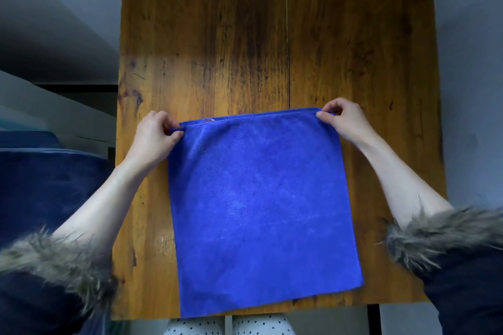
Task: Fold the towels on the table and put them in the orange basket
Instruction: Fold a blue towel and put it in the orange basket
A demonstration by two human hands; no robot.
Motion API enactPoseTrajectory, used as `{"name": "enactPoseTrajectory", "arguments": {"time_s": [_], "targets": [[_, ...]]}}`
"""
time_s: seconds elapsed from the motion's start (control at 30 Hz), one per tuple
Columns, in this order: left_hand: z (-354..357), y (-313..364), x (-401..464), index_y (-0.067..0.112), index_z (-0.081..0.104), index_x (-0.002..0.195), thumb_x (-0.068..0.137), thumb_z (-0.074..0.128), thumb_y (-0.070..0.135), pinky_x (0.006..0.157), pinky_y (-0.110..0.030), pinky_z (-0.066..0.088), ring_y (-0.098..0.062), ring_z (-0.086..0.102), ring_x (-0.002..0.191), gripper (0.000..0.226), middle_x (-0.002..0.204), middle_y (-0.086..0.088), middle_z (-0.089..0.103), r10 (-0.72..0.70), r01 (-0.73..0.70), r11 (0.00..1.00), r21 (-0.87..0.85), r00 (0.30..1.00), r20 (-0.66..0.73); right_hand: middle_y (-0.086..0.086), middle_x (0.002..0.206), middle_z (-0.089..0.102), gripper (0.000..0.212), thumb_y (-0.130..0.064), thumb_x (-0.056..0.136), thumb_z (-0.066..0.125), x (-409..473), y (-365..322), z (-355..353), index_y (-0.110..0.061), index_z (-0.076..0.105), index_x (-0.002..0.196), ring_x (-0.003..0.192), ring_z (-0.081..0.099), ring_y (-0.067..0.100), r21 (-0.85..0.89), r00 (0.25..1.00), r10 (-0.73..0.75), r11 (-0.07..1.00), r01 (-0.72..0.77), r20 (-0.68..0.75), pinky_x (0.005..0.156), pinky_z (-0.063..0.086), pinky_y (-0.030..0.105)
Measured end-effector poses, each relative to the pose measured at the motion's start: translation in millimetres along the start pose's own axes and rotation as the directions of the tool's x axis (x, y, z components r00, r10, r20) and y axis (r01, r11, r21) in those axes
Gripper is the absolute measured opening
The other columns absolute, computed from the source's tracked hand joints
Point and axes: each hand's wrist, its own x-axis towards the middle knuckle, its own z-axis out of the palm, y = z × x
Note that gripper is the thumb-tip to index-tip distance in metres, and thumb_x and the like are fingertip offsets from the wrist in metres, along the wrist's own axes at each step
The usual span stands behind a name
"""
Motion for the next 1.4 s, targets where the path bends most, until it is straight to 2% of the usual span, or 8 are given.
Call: {"name": "enactPoseTrajectory", "arguments": {"time_s": [0.3,0.43,0.7,0.9,1.0,1.1,1.23,1.4], "targets": [[-4,1,-12,0.016,0.062,0.08,0.083,0.069,0.016,0.064,-0.02,0.042,-0.015,0.055,0.079,0.007,0.085,-0.001,0.062,-0.11,0.112,0.972,-0.208,0.994,0.023,0.004,0.088,0.059,0.008,-0.019,0.087,0.065,-16,1,-13,-0.011,0.063,0.088,0.085,0.052,0.016,0.083,0.998,0.028,0.996,-0.024,-0.048,0.068,0.04,0.024],[-34,10,-29,0.013,0.065,0.083,0.084,0.069,0.016,0.067,-0.015,0.047,-0.007,0.058,0.075,0.005,0.084,0.0,0.065,-0.15,0.15,0.859,-0.489,0.988,0.039,0.003,0.083,0.061,0.008,-0.014,0.086,0.065,-42,2,-37,-0.014,0.064,0.078,0.082,0.054,0.014,0.332,0.997,0.051,0.943,-0.027,-0.064,0.071,0.043,0.02],[-116,64,-62,0.014,0.068,0.079,0.084,0.068,0.016,0.062,-0.012,0.048,0.001,0.06,0.063,0.006,0.066,0.011,0.07,0.006,-0.086,0.768,-0.635,0.992,-0.126,-0.004,0.066,0.067,0.012,-0.004,0.086,0.061,-115,-44,-109,-0.01,0.063,0.076,0.075,0.059,0.013,0.673,0.992,-0.025,0.733,0.103,-0.124,0.08,0.045,0.03],[-186,110,-86,0.016,0.069,0.078,0.084,0.068,0.012,0.063,-0.013,0.051,0.0,0.062,0.063,0.007,0.068,0.012,0.071,0.144,-0.31,0.737,-0.601,0.94,-0.308,-0.004,0.069,0.07,0.055,-0.058,0.031,0.086,-156,-93,-167,-0.018,0.072,0.066,0.071,0.064,0.008,0.675,0.946,-0.152,0.668,0.312,-0.287,0.069,0.052,0.017],[-217,133,-92,0.018,0.068,0.077,0.083,0.068,0.009,0.065,-0.008,0.047,0.005,0.06,0.063,0.011,0.066,0.018,0.069,0.176,-0.419,0.697,-0.582,0.887,-0.428,-0.007,0.065,0.069,0.014,-0.034,0.06,0.083,-169,-122,-189,-0.025,0.074,0.063,0.067,0.062,0.003,0.64,0.91,-0.229,0.652,0.407,-0.346,0.069,0.05,0.015],[-239,146,-98,0.017,0.067,0.077,0.083,0.067,0.007,0.064,-0.007,0.046,0.005,0.06,0.062,0.012,0.064,0.02,0.068,0.183,-0.501,0.641,-0.581,0.836,-0.517,-0.009,0.063,0.069,0.028,-0.001,0.084,0.063,-177,-143,-203,-0.019,0.072,0.064,0.064,0.062,0.002,0.617,0.862,-0.29,0.605,0.502,-0.417,0.066,0.049,0.013],[-254,150,-104,0.017,0.067,0.077,0.083,0.068,0.008,0.064,-0.009,0.047,0.004,0.06,0.064,0.011,0.065,0.019,0.068,0.211,-0.566,0.617,-0.546,0.788,-0.578,-0.002,0.068,0.07,0.023,-0.001,0.08,0.062,-191,-163,-208,-0.015,0.072,0.064,0.068,0.066,0.01,0.77,0.855,-0.326,0.383,0.509,-0.403,0.064,0.052,0.018],[-262,143,-105,0.016,0.066,0.078,0.083,0.067,0.005,0.065,-0.012,0.049,0.001,0.061,0.065,0.012,0.068,0.016,0.069,0.236,-0.607,0.594,-0.528,0.759,-0.607,0.001,0.068,0.07,0.016,-0.005,0.073,0.07,-195,-175,-205,-0.016,0.072,0.061,0.065,0.065,0.013,0.804,0.853,-0.339,0.32,0.502,-0.397,0.06,0.052,0.02]]}}
